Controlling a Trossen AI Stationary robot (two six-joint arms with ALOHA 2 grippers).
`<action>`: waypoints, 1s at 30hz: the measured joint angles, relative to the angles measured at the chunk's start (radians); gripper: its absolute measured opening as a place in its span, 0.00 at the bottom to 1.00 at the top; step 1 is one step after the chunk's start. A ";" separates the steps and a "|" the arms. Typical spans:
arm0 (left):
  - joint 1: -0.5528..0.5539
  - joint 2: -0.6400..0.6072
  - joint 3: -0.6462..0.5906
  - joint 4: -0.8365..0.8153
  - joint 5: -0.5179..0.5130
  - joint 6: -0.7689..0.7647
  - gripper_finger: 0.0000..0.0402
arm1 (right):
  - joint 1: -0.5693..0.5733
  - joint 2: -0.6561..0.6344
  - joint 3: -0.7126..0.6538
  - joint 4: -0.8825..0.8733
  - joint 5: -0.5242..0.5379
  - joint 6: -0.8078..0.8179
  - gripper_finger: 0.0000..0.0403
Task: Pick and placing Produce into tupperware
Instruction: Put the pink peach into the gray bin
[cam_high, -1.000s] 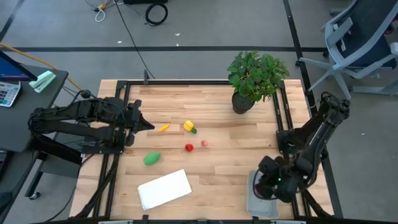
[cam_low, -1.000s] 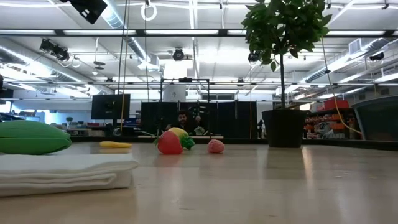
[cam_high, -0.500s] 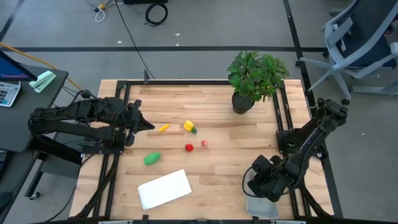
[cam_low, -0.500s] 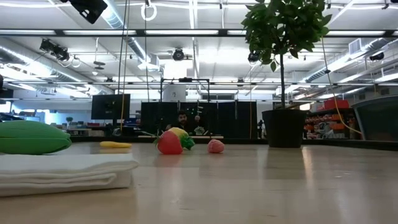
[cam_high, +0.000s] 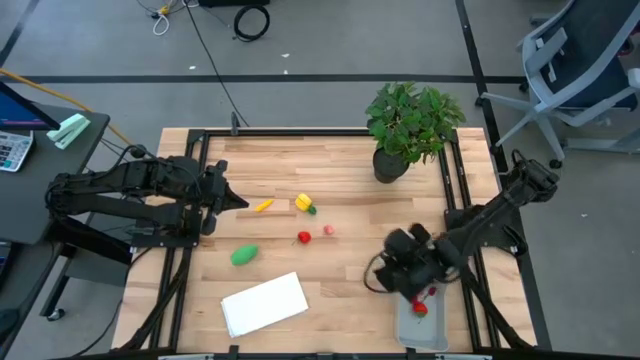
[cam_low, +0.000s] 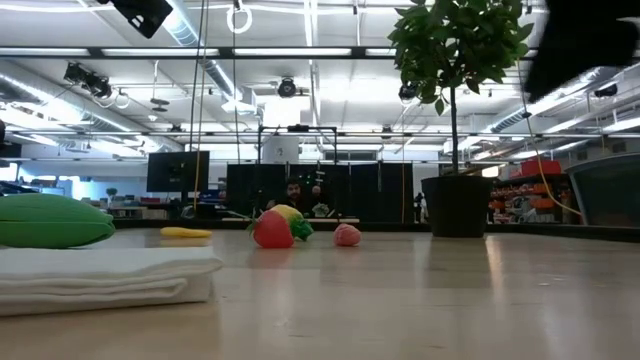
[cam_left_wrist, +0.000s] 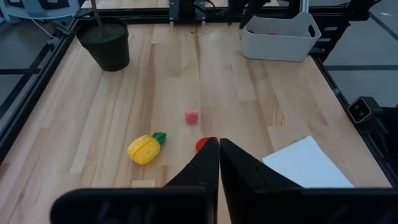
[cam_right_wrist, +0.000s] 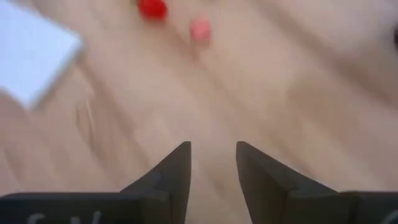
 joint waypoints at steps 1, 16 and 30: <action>0.000 0.000 0.000 0.000 0.000 0.001 0.06 | -0.037 0.000 0.000 0.045 0.012 -0.055 0.34; 0.000 0.000 0.000 -0.001 0.000 0.000 0.04 | -0.427 0.296 0.000 0.518 -0.249 -0.686 0.33; 0.000 0.000 0.000 0.001 0.000 0.001 0.03 | -0.492 0.365 0.000 0.602 -0.317 -0.769 0.37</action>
